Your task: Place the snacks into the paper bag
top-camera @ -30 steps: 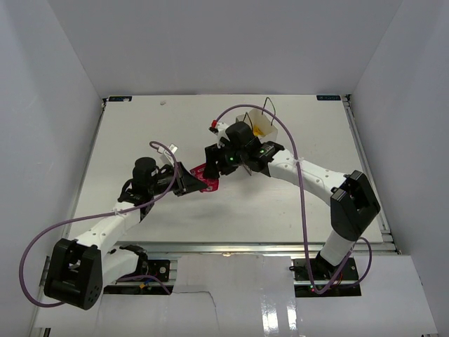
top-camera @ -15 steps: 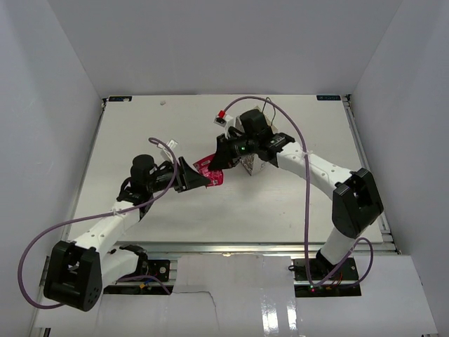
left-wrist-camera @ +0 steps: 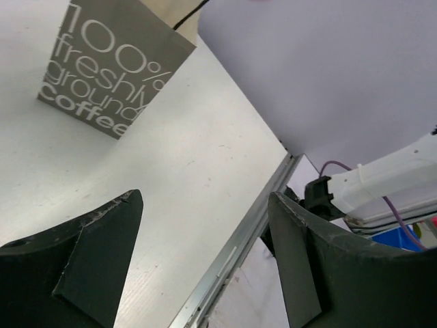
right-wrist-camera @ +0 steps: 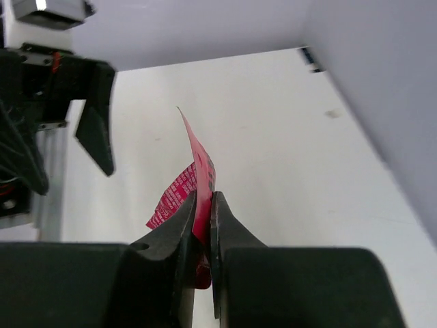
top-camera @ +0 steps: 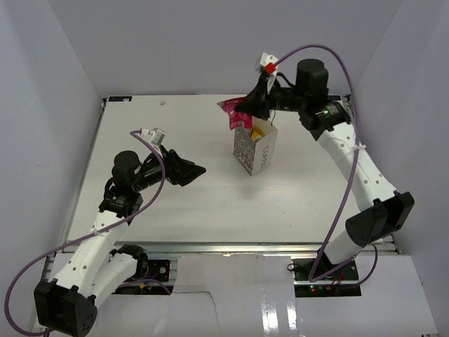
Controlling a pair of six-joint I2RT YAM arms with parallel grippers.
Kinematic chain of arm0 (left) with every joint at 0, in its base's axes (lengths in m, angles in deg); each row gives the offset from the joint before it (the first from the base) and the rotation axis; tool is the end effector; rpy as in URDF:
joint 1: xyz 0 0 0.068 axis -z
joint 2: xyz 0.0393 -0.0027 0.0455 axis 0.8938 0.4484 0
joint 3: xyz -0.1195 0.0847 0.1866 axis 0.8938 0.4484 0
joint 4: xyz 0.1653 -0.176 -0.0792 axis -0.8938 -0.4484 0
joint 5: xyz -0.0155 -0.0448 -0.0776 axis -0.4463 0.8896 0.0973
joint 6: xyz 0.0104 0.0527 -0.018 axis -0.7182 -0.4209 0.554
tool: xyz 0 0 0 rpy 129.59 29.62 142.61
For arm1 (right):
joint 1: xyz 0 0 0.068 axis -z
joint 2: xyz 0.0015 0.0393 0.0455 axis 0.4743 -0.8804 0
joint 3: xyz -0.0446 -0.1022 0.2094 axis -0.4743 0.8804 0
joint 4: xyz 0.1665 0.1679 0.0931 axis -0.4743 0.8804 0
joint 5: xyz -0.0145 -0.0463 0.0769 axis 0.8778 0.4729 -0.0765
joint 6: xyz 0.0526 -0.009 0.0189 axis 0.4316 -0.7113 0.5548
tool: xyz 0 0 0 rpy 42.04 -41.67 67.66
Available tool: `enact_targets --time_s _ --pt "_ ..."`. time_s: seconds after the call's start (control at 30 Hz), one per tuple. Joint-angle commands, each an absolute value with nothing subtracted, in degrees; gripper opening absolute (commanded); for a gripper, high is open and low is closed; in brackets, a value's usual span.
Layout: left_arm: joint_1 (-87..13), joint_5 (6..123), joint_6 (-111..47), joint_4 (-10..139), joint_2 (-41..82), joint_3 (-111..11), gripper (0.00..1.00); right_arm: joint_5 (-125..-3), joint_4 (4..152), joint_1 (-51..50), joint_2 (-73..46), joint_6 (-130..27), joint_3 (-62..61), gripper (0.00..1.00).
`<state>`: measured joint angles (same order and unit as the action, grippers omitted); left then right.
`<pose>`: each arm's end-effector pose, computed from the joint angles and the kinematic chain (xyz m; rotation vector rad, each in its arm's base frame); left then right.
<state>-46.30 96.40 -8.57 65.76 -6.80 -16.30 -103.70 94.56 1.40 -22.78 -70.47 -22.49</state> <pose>0.2000 -0.0882 0.2892 0.2943 1.8012 -1.2438 0.2955 0.1828 0.4164 -1.1345 1.3498 0.9011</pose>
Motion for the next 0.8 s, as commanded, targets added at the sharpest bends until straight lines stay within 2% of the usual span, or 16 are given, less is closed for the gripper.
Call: enact_targets --time_s 0.0,0.2,0.5,0.6,0.67,0.7,0.77 --pt "-46.13 89.76 -14.04 55.73 -8.18 -18.14 0.85 -96.22 95.36 5.89 -20.72 -76.33 -27.48 0.08" --pt "-46.04 86.15 -14.31 53.44 -9.59 -17.0 0.86 -82.66 94.93 8.45 -21.33 -81.52 -24.76 0.08" --pt "-46.13 84.92 -14.48 52.03 -10.38 -16.56 0.86 -79.05 92.37 8.19 -24.41 -83.02 -19.14 0.11" --pt "-46.13 84.48 -14.04 52.12 -11.08 -15.94 0.86 -79.57 92.64 7.66 -25.55 -85.04 -17.64 0.22" --pt "-46.13 84.39 -13.78 52.38 -11.26 -15.5 0.86 -80.1 93.25 7.57 -25.64 -85.48 -17.55 0.35" --pt "-46.13 84.13 -13.69 52.3 -11.35 -15.5 0.86 -80.36 93.34 7.57 -25.64 -85.57 -17.64 0.46" --pt "-46.13 83.95 -13.69 52.12 -11.35 -15.68 0.86 -80.45 93.52 7.49 -25.29 -85.57 -18.08 0.58"
